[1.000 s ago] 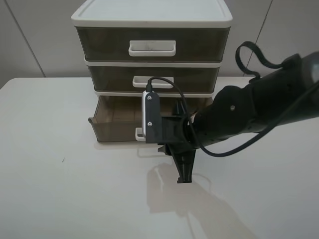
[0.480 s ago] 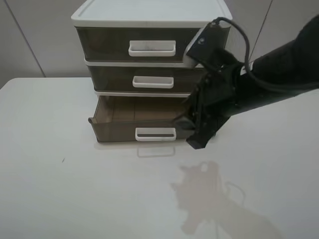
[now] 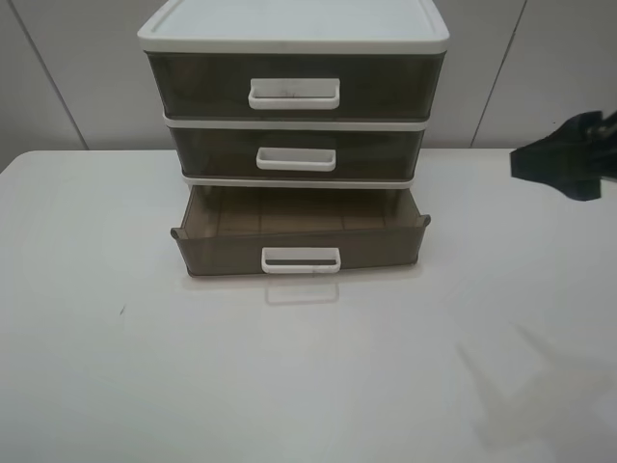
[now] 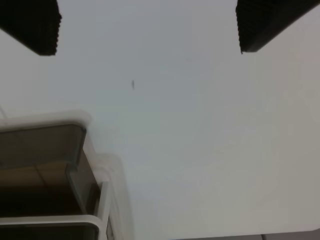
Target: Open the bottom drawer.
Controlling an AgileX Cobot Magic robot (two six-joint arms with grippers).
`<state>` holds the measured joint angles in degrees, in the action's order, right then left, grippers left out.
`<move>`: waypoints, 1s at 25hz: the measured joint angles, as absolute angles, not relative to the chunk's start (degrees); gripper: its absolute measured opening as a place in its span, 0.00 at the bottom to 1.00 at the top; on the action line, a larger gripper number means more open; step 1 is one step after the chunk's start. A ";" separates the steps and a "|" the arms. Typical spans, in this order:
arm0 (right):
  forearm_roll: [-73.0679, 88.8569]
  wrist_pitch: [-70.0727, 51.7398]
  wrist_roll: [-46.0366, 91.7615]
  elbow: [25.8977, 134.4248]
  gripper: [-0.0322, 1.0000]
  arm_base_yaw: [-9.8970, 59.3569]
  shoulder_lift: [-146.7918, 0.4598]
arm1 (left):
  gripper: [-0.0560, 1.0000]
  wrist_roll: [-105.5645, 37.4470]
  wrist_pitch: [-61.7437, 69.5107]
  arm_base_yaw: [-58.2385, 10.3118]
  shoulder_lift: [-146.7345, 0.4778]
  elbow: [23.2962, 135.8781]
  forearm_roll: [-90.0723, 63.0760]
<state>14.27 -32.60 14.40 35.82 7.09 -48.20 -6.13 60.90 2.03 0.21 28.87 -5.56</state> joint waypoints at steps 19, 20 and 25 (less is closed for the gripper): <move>-4.26 -67.82 -1.34 35.43 0.75 1.68 0.09 | 0.73 -6.13 60.90 2.03 0.21 28.87 -5.56; -4.19 -68.10 -1.34 35.37 0.75 1.68 0.09 | 0.73 -6.13 60.90 2.03 0.21 28.87 -5.56; -3.10 -67.98 -1.22 35.37 0.75 1.68 0.09 | 0.73 -6.13 60.90 2.03 0.21 28.87 -5.51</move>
